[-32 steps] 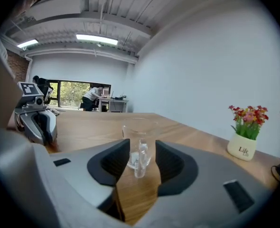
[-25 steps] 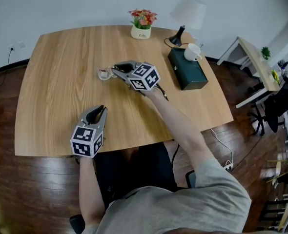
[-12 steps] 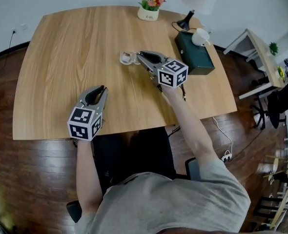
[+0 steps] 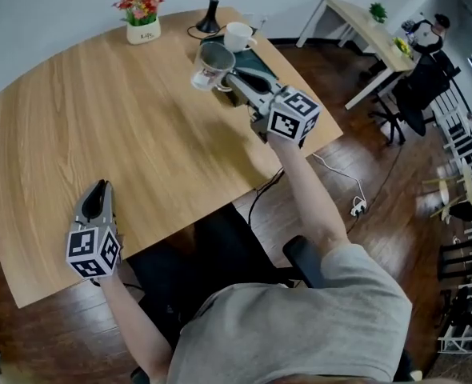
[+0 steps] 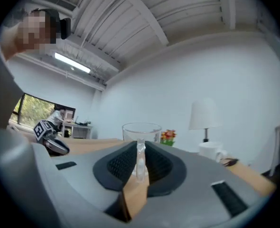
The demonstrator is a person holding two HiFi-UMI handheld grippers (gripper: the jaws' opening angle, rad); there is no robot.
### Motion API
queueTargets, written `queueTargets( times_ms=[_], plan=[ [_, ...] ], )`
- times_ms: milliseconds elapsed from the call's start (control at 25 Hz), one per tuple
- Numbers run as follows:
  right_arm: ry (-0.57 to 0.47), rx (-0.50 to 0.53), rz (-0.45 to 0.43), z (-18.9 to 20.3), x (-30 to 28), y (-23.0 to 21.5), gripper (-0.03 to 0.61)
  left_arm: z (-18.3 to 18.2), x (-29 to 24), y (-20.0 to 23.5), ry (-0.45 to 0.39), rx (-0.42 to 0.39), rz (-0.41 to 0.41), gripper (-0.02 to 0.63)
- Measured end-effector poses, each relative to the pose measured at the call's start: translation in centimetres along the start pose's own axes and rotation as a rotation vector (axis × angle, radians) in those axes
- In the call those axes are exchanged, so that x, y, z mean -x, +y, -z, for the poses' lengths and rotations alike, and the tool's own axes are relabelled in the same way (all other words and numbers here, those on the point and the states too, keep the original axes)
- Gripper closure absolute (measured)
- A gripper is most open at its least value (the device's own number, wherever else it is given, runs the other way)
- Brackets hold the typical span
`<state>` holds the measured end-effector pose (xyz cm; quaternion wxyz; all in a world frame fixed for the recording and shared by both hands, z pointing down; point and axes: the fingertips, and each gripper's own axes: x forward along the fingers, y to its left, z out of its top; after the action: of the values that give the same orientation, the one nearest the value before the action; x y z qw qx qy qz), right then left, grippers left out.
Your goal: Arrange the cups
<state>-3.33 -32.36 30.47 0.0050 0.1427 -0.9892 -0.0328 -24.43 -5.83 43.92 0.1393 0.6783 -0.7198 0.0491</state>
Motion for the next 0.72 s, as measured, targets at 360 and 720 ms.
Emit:
queueTargets(
  times_ms=[360,720],
  plan=[
    [0.177,-0.011,0.285,3.7,7.0,-15.2,0.512,0.4,0.0,0.3,0.006,-0.003,-0.001,0.568],
    [0.239,-0.007,0.25,4.9,5.0,-16.8,0.511,0.5,-0.2,0.2,0.004,0.001,0.0,0.568]
  ],
)
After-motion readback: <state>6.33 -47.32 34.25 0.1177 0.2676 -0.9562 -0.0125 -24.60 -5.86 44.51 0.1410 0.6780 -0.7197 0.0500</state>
